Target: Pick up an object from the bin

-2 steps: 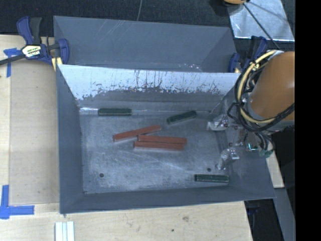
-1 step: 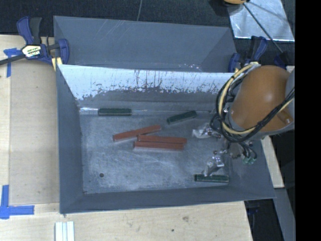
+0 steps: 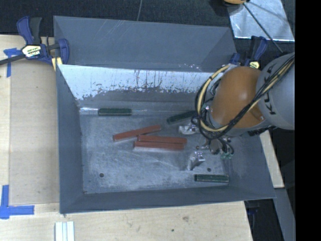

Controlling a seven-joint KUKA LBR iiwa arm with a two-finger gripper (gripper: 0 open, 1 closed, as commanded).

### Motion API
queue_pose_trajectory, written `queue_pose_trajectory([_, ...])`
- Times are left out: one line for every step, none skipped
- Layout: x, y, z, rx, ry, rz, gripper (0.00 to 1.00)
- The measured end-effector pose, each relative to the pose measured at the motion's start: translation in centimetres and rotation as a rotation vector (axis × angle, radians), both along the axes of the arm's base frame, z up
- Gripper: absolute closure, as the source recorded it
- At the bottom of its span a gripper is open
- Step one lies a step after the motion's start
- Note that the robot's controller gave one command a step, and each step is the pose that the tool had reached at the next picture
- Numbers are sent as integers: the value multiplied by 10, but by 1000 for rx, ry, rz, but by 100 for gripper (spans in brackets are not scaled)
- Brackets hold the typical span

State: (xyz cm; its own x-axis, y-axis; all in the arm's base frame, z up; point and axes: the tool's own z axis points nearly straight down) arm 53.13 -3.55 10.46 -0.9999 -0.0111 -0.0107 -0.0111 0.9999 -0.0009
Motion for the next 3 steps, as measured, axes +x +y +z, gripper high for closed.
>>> queue_pose_trajectory([-5, 35, -27, -5, -17, 144, 100])
queue_pose_trajectory([-5, 35, -27, -5, -17, 144, 100])
queue_pose_trajectory([-11, 32, 120, -1, 6, 166, 100])
